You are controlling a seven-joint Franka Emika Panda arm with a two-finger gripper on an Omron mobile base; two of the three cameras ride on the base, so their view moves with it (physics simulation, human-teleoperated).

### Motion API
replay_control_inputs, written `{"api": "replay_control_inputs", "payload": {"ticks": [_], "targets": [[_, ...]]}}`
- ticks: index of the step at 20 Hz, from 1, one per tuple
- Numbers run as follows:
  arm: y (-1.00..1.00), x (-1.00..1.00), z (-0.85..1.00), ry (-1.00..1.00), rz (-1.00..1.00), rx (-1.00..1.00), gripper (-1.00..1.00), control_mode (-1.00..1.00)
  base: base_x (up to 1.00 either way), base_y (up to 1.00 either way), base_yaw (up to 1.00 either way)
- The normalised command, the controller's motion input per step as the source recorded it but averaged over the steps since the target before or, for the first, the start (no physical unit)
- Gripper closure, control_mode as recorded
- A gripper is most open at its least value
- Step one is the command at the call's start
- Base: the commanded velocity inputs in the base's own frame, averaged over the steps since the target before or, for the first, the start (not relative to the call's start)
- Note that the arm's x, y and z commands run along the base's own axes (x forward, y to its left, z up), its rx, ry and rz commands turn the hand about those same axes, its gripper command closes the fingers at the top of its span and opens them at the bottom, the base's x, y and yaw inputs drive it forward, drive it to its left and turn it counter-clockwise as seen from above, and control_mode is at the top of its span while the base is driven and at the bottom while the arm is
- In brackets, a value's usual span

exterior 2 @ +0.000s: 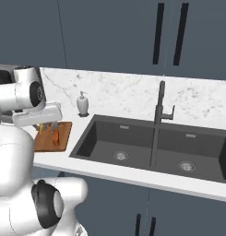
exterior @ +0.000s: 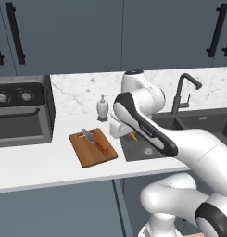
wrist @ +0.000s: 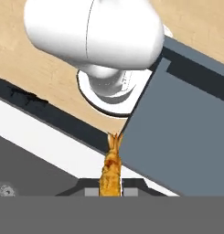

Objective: Pick up the knife from the drawer and place it on the cutting board. Then place the meat from the plate to the cutting board.

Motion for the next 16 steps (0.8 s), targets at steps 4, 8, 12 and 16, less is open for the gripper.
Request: {"api": "replay_control_inputs", "payload": {"ticks": [4,8,12,16], "targets": [[1.00,0.47,-0.38,0.05,0.44,0.09,1.00,-1.00,0.00,0.00,0.00],[0.87,0.37,-0.37,0.00,0.16,-0.12,1.00,-1.00,0.00,0.00,0.00],[0.35,0.34,-0.29,0.01,0.14,-0.13,1.00,-1.00,0.00,0.00,0.00],[0.25,0.37,-0.31,0.05,0.10,-0.11,1.00,-1.00,0.00,0.00,0.00]]}}
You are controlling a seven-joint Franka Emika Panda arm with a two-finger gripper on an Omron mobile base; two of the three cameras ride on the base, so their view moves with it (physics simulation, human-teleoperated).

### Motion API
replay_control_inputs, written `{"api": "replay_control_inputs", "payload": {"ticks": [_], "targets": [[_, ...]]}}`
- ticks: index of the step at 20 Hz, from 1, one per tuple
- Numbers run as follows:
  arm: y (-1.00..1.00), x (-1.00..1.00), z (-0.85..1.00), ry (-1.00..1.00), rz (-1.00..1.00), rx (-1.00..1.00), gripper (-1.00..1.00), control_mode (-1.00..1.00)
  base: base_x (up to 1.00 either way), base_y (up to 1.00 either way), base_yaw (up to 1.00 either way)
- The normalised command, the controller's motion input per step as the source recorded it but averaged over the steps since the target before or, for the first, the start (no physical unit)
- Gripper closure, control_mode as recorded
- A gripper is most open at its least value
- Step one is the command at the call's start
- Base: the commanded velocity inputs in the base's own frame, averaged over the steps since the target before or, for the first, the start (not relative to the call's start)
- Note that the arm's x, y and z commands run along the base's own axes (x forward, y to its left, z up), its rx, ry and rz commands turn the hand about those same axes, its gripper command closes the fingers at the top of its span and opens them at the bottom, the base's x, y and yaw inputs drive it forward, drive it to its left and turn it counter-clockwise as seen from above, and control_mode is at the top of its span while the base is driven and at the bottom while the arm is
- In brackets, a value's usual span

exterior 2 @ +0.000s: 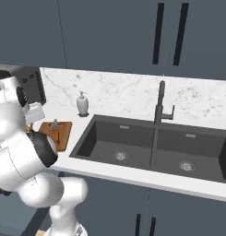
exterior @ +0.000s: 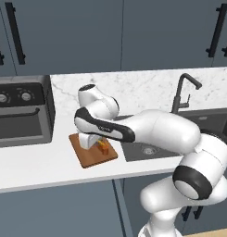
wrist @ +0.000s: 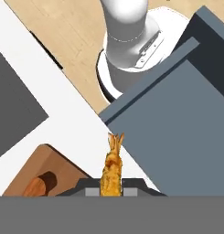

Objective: Pick up the knife from the drawer and place it on the cutting board. Then place the meat from the plate to the cutting board.

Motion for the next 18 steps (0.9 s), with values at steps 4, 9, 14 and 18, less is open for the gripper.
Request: {"api": "replay_control_inputs", "payload": {"ticks": [4,9,14,18], "targets": [[0.02,0.34,-0.69,0.06,0.08,-0.11,1.00,-1.00,0.00,0.00,0.00],[0.00,0.31,-0.64,0.01,0.06,-0.05,1.00,-1.00,0.00,0.00,0.00],[0.02,0.41,-0.47,0.00,0.01,-0.01,1.00,-1.00,0.00,0.00,0.00],[0.13,0.62,-0.34,0.00,0.00,-0.04,1.00,-1.00,0.00,0.00,0.00]]}}
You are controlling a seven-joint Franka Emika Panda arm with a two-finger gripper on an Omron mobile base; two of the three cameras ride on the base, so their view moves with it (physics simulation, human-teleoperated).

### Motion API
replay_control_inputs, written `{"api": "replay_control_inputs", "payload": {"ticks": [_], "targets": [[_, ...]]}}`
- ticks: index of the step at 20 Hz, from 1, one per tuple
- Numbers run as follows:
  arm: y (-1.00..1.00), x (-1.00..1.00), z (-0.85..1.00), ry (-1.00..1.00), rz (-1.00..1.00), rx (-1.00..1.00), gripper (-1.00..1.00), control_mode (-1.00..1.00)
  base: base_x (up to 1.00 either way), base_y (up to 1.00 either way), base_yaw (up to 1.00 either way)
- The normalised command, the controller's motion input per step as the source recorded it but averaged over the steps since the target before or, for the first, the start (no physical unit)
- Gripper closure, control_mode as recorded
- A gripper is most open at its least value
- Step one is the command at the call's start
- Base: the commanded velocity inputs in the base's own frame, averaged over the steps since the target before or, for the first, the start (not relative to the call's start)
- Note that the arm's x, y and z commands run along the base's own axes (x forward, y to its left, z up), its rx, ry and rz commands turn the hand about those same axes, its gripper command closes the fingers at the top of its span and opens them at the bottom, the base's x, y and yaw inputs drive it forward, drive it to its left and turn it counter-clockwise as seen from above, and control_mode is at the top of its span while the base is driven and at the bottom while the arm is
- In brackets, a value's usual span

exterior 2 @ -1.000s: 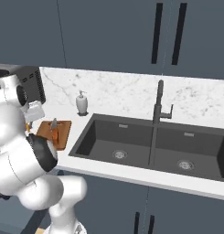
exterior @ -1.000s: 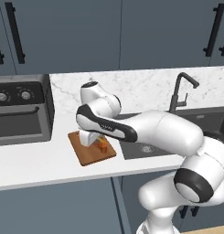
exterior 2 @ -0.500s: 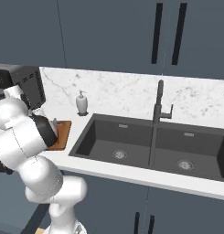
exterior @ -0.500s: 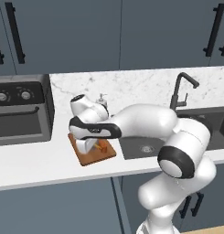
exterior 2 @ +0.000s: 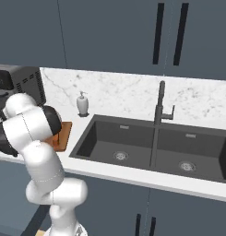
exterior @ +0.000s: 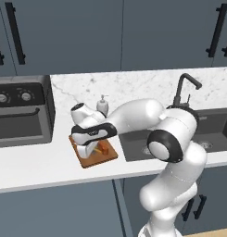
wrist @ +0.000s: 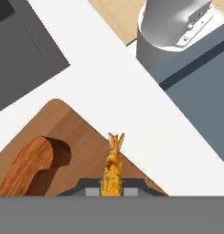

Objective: Pick up the knife from the drawer and place it on the cutting board. Then place the meat from the plate to the cutting board.

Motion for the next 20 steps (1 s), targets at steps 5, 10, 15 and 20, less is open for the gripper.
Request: {"api": "replay_control_inputs", "payload": {"ticks": [5,10,15,20], "targets": [[0.30,0.74,-0.16,0.00,0.00,-0.05,-1.00,-1.00,0.00,0.00,0.00],[0.11,0.12,0.00,0.00,0.00,-0.05,-1.00,-1.00,0.00,0.00,0.00],[-0.24,-0.37,0.29,-0.09,0.00,-0.01,-1.00,-1.00,0.00,0.00,0.00],[-1.00,-1.00,0.85,-0.39,0.00,0.09,-1.00,-1.00,0.00,0.00,0.00]]}}
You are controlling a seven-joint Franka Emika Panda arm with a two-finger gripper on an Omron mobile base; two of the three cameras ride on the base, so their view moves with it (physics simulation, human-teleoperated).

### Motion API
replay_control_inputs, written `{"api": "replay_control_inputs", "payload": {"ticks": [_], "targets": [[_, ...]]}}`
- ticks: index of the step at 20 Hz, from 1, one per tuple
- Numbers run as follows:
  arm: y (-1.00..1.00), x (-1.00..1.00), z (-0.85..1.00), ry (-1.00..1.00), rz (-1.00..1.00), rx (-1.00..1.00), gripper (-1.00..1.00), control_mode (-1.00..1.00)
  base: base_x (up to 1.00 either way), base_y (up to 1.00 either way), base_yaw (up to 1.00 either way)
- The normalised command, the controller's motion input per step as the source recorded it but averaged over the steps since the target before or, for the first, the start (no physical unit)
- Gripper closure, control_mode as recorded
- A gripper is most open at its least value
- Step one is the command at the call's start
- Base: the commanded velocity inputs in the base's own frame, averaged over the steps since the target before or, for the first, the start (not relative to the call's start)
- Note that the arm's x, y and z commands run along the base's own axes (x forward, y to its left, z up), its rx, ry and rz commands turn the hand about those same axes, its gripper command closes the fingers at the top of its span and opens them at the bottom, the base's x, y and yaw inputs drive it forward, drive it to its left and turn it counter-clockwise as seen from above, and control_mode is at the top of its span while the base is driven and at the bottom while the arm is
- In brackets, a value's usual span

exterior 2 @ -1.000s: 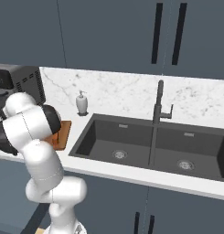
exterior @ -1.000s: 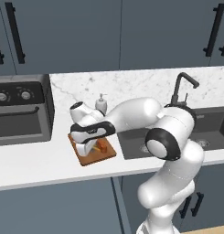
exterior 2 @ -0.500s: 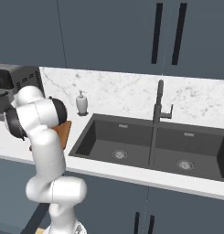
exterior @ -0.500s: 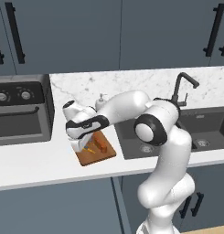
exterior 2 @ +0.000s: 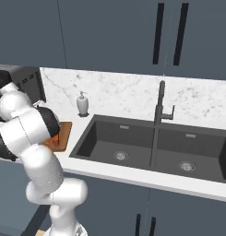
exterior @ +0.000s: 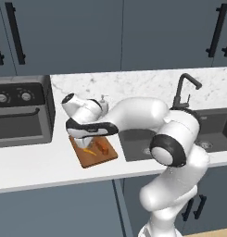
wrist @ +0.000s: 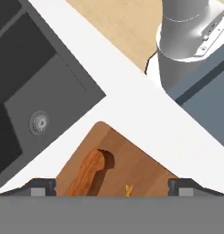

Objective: Pick up the knife from the drawer and place it on the cutting board. Then place the meat from the plate to the cutting board.

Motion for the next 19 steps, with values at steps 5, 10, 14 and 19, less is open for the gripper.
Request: {"api": "replay_control_inputs", "payload": {"ticks": [5,10,14,19], "targets": [[-1.00,-1.00,0.93,-0.35,0.00,0.12,-1.00,-1.00,0.00,0.00,0.00],[-1.00,-1.00,0.98,-0.36,0.00,0.16,-1.00,-1.00,0.00,0.00,0.00],[-1.00,-1.00,0.95,-0.27,0.00,0.21,-1.00,-1.00,0.00,0.00,0.00],[-1.00,-1.00,0.90,-0.28,0.00,0.21,-1.00,-1.00,0.00,0.00,0.00]]}}
